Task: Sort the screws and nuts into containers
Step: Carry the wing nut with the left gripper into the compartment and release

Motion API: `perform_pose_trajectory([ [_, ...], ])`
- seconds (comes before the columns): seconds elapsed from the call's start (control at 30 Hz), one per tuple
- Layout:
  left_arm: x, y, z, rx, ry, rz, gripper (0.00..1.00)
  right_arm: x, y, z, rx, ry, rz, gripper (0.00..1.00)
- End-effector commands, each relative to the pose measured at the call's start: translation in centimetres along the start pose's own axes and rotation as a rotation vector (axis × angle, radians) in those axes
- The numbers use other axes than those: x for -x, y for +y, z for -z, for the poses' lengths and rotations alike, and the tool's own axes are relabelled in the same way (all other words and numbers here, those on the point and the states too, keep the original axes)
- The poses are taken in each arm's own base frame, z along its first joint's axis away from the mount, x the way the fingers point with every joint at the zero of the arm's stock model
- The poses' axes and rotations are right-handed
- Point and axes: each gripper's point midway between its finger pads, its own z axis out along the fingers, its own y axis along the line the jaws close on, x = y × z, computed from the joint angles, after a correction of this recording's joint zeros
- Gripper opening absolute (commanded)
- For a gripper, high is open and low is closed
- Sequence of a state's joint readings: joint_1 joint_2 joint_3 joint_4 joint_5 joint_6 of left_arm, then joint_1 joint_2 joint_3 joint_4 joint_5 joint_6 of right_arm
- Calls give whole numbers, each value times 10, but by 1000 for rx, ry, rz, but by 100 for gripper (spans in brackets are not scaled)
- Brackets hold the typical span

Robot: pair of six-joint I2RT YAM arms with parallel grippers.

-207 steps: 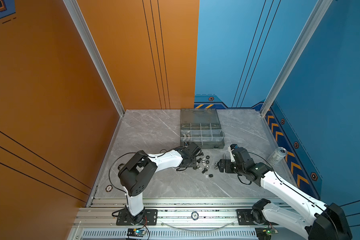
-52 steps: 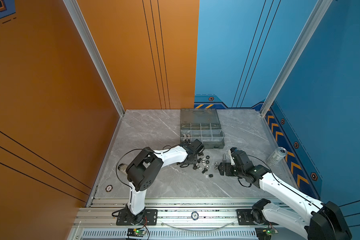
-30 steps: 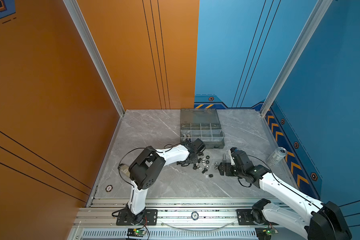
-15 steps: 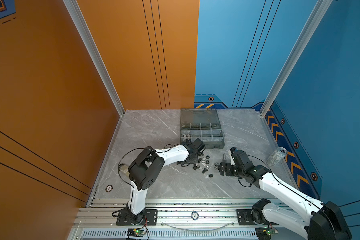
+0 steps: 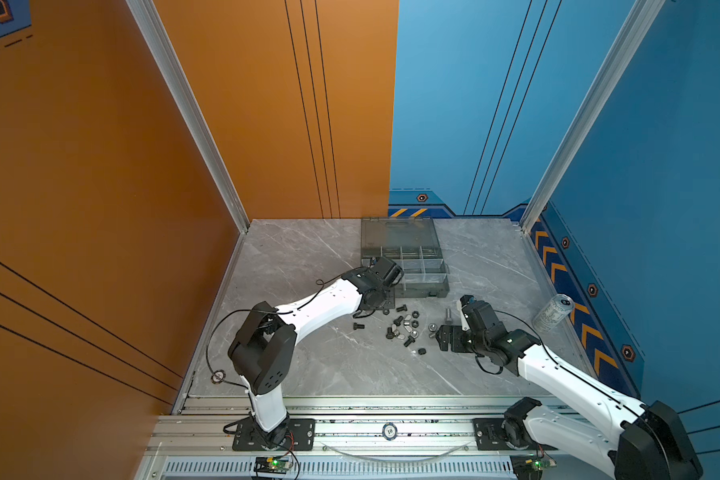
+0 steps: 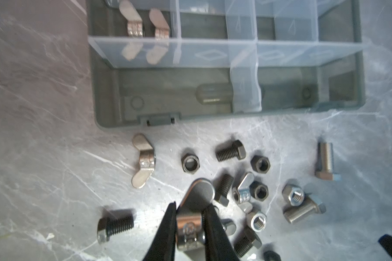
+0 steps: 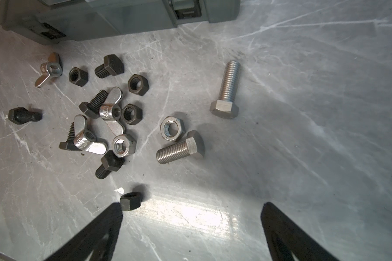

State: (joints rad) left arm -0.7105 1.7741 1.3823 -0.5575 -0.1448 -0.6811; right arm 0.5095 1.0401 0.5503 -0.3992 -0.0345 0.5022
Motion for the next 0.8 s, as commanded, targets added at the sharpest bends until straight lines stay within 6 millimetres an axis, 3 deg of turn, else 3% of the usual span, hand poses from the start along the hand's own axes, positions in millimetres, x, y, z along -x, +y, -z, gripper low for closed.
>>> perform_pose_trajectory([
  [0.0,29,1,3,-14,-29,-24,1,-1,-1,0,1,5,-2,98],
  [0.13,60,6,-7,-6,-63,-25,1,-1,-3,2,-6,-1,-2,98],
  [0.33,88,18,-36,-5,-75,-2,1,0,-4,4,-7,-11,-6,98],
  [0.53,106,28,-60,-5,-97,6,1,0,-4,4,-9,-9,-8,98],
  [0.77,118,36,-75,-3,-96,22,1,0,-5,2,-16,-8,-8,98],
])
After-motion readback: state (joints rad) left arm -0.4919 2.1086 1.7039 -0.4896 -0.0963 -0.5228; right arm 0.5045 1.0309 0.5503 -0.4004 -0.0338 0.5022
